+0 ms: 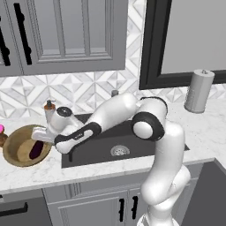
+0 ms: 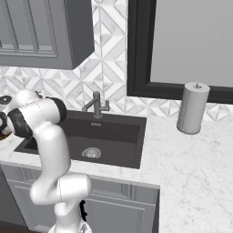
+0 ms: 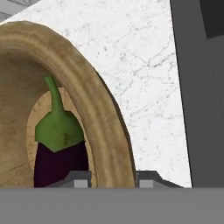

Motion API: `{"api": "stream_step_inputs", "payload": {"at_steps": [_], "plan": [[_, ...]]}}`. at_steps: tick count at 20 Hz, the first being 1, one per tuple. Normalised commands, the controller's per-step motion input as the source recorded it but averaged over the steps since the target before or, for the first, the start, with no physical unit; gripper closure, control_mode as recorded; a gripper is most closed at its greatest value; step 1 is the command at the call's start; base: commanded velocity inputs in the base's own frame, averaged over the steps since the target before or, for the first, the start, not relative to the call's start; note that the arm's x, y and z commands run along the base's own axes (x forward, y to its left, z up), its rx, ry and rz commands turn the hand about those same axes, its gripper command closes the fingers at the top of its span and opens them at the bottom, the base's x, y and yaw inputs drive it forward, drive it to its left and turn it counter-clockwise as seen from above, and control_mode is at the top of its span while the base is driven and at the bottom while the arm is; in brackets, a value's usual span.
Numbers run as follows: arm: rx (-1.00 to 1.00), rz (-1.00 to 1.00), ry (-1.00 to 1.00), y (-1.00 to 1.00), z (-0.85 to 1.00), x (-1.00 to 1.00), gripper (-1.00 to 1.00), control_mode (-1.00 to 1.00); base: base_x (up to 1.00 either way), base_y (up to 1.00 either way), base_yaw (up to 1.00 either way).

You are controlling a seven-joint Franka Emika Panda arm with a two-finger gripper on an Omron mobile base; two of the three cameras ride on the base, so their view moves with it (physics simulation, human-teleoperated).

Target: Pick the eggplant from the sink and place it in the bowl. Then pick the bowl and place it in the microwave. Then close the microwave door and press the start button.

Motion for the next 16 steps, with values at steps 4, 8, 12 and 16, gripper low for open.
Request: {"api": "stream_step_inputs", "payload": {"at_steps": [4,8,12,16], "plan": [[0.26,-0.13,-0.05,-0.58,0.83,-0.14,1.0,-1.0,0.0,0.0,0.0],[0.21,-0.19,0.02,-0.69,0.98,0.0,1.0,-1.0,0.0,0.0,0.0],[0.04,-0.2,0.13,-0.72,1.0,0.0,1.0,-1.0,0.0,0.0,0.0],[0.01,-0.19,0.21,-0.79,1.0,-0.01,1.0,-1.0,0.0,0.0,0.0]]}}
